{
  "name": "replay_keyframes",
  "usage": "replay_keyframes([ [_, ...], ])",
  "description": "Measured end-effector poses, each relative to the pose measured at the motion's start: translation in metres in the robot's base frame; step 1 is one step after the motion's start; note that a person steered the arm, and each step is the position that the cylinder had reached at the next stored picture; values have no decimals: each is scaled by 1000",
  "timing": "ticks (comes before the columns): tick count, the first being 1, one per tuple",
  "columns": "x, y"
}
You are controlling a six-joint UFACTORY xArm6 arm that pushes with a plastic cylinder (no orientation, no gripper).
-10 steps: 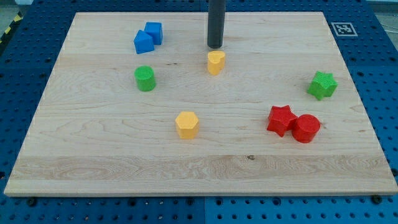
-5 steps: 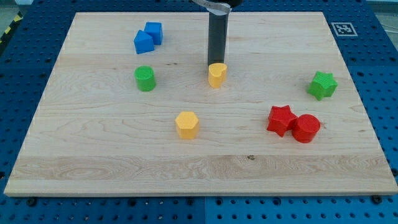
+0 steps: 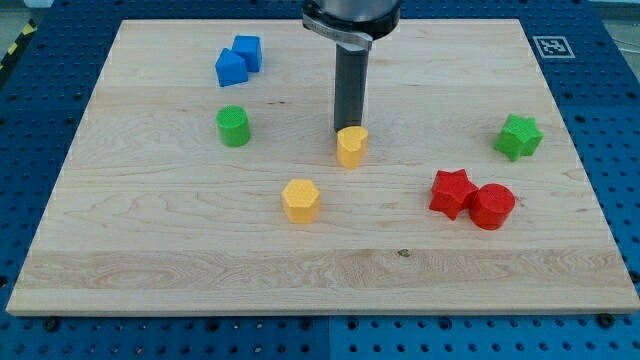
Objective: Move the yellow heart to the right of the yellow hexagon
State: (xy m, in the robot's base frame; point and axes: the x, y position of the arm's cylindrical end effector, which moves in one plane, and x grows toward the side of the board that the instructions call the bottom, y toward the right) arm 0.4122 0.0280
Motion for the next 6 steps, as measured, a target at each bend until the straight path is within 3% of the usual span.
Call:
replay_keyframes([
  [2, 11, 25],
  [6, 34, 7],
])
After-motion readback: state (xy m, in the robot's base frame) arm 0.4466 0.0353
